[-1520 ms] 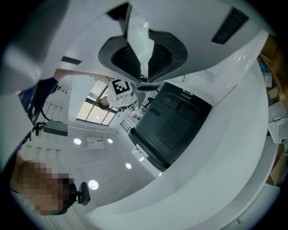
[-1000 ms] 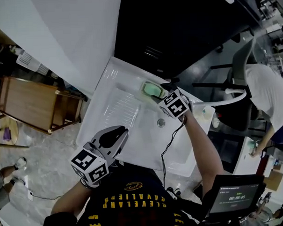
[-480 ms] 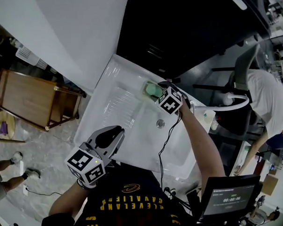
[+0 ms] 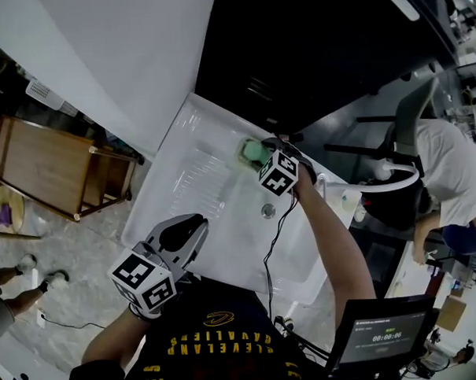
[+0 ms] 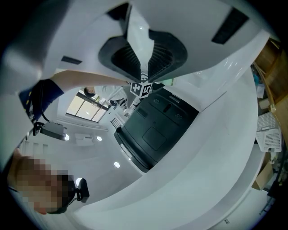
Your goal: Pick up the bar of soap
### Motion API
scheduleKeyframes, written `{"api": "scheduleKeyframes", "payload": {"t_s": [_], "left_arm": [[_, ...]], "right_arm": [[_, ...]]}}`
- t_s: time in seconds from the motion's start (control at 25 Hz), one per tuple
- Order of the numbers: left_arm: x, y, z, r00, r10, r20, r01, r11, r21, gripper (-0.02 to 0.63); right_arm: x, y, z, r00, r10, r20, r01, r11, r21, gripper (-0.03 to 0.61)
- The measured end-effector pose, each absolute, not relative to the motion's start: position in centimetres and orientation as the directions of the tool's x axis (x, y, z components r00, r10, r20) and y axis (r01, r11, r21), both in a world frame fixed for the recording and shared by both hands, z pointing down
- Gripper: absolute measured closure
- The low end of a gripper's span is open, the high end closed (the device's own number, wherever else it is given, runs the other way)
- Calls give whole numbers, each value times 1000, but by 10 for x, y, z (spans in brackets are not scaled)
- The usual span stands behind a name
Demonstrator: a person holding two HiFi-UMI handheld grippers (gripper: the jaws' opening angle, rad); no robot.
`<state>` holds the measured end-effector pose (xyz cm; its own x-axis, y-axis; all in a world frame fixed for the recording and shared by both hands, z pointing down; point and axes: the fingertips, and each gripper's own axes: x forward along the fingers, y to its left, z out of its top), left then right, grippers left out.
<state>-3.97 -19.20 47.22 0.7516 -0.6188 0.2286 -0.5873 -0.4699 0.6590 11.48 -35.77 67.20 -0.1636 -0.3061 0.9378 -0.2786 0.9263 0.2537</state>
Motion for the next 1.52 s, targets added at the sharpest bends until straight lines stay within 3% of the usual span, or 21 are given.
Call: {"api": "scheduleKeyframes", "payload": {"t_s": [0.64,1.24,1.52], "left_arm": [[-30,-189,478,749,-616,243,-593,-462,660,557],[-23,-186,476,750,-615,244,-594,-465,656,557],[-18,-184,472,755,-610,240,-590,-473,655,557]], "right_arm": [[112,-362,675,-180,-357,917,-313,904,291,311],[107,-366,652,-284,-393,874,-506,836,211,314],[102,-362,629,-388,-429,816,-648,757,89,316]]}}
